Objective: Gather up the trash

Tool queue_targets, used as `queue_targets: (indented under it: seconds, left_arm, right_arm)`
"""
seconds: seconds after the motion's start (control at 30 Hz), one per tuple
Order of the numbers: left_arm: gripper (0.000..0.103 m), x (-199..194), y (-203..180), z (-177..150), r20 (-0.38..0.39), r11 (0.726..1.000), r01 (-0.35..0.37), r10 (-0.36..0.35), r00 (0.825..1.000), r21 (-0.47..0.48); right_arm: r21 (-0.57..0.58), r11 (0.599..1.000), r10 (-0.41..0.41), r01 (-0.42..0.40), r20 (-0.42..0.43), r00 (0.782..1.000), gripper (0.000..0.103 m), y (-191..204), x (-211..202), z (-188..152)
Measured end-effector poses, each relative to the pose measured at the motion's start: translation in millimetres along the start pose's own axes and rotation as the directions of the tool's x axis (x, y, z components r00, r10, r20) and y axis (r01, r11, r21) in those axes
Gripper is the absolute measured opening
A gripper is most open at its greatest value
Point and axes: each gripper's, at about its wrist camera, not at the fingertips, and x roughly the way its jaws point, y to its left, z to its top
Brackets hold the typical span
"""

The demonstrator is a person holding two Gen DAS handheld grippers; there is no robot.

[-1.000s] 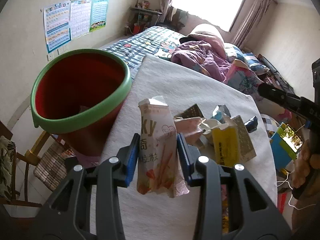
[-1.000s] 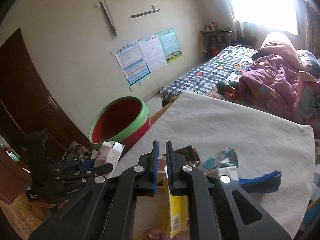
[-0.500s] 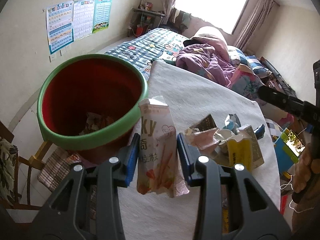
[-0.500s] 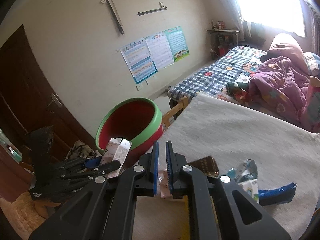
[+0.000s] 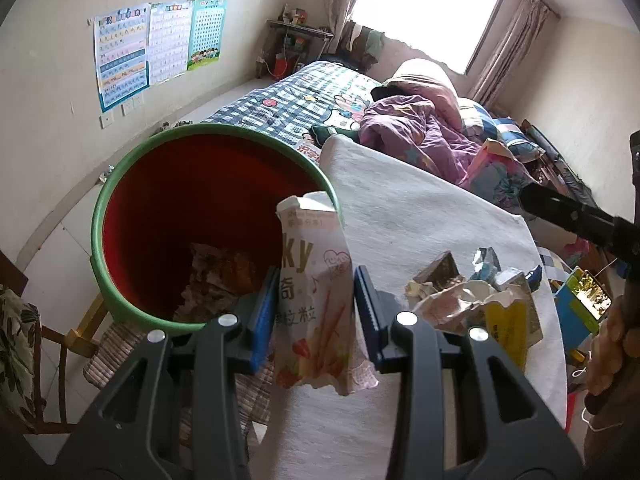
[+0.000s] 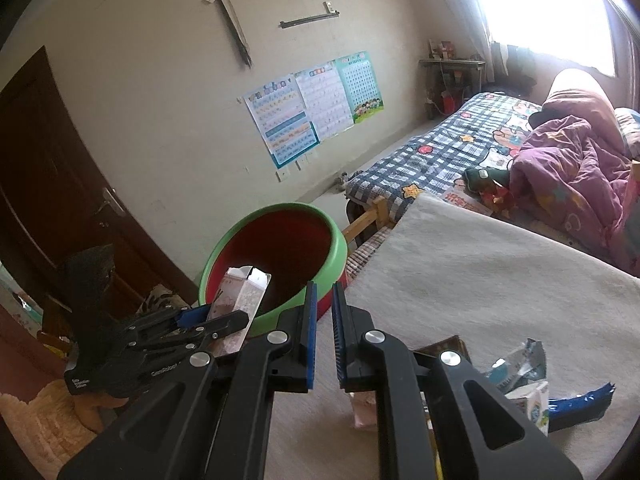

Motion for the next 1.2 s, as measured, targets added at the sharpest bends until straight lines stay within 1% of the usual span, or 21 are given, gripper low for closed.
queue_targets:
  seconds: [0.27,0.33,0.5,0.73,1.0,1.2]
  left_arm:
    - [0.036,5,18,9,-0.003,1.000,0.005,-0.005,1.000,-0.005]
    - [0.036,5,17,8,-0.004,1.000,0.004,-0.004,1.000,-0.006]
    - [0.036,8,27,16,0.000,1.000,0.000,0.000,1.000,-0.008]
    - [0.036,9,42,32,0.030,1.000,-0.002,0.003,1.000,-0.013]
    - [0.036,19,57,38,0.012,1.000,-0.004,0.004,1.000,-0.018]
    - [0.036,25,62,40,0.007,1.000,-0.006,0.006,1.000,-0.022]
  right_arm:
    - [0.005,1.000,-0.003,0.003,-0.007,1.000,0.009,10,17,6]
    - [0.006,1.000,-0.002,0.002,-0.011,1.000,0.009,11,23,7]
    - [0.012,1.000,0.003,-0.003,-0.016,1.000,0.009,13,34,11]
    - [0.034,0.999,0.012,-0.011,-0.024,1.000,0.009,16,50,18]
    - [0.025,1.000,0.019,-0.018,-0.019,1.000,0.009,27,64,29]
    - [0.013,1.000,0.019,-0.018,-0.027,0.999,0.009,33,77,35]
